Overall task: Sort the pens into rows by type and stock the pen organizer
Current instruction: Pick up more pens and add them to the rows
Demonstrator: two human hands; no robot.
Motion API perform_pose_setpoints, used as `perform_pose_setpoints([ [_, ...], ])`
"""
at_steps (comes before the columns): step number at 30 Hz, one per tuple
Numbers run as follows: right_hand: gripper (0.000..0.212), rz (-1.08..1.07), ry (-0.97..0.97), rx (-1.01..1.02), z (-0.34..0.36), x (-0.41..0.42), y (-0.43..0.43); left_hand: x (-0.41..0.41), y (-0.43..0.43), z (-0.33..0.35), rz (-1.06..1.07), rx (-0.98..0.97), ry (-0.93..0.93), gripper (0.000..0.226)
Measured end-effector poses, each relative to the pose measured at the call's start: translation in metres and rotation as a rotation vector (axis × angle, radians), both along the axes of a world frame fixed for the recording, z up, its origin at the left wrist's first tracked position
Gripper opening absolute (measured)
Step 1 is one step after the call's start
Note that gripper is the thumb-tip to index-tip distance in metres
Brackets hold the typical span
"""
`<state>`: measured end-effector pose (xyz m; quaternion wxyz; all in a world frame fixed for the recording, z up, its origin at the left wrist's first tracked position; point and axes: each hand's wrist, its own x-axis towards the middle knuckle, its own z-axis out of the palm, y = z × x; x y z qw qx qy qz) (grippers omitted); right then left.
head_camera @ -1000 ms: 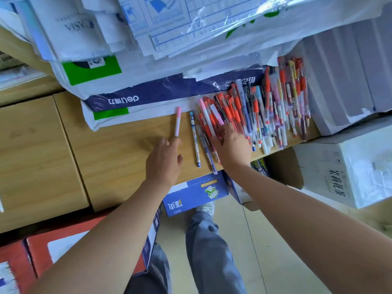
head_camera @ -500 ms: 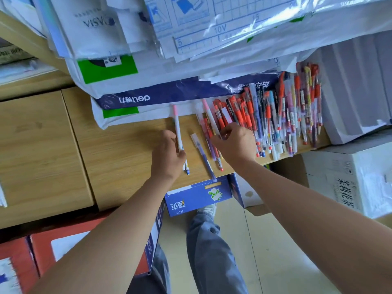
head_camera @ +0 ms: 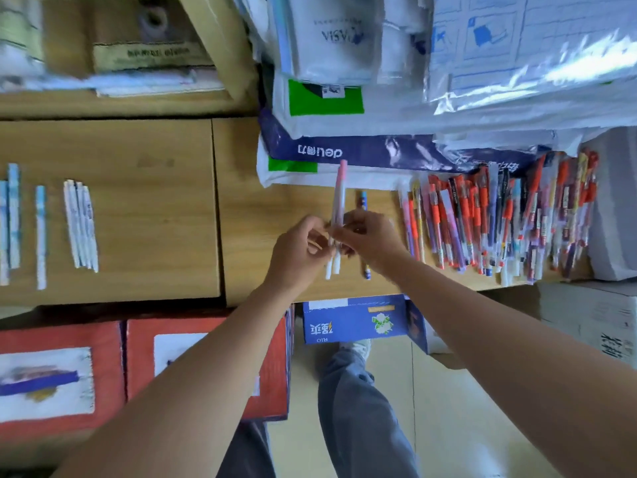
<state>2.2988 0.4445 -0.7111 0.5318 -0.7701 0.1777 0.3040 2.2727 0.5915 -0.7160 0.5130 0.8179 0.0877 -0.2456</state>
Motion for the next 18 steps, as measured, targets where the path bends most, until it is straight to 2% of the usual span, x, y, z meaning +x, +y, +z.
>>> perform_pose_setpoints([
  [4,0.011,-0.001,-0.055,-0.014,0.005,0.000,0.049,-0.006,0.050,0.008,-0.005,-0.012,-0.035,0.022],
  [6,0.009,-0.012,-0.059,-0.005,0.004,-0.002,0.085,-0.008,0.083,0.012,0.005,0.041,-0.092,0.017],
  [10,0.024,0.064,-0.064,-0.058,-0.002,-0.009,0.169,-0.022,0.175,0.013,0.066,0.278,-0.229,0.011],
  [14,0.014,0.162,-0.034,-0.102,-0.008,-0.013,0.251,-0.035,0.268,0.008,0.166,0.528,-0.222,0.018],
  [18,0.032,0.216,-0.060,-0.123,-0.015,-0.012,0.318,-0.036,0.331,-0.002,0.272,0.492,-0.198,0.018],
])
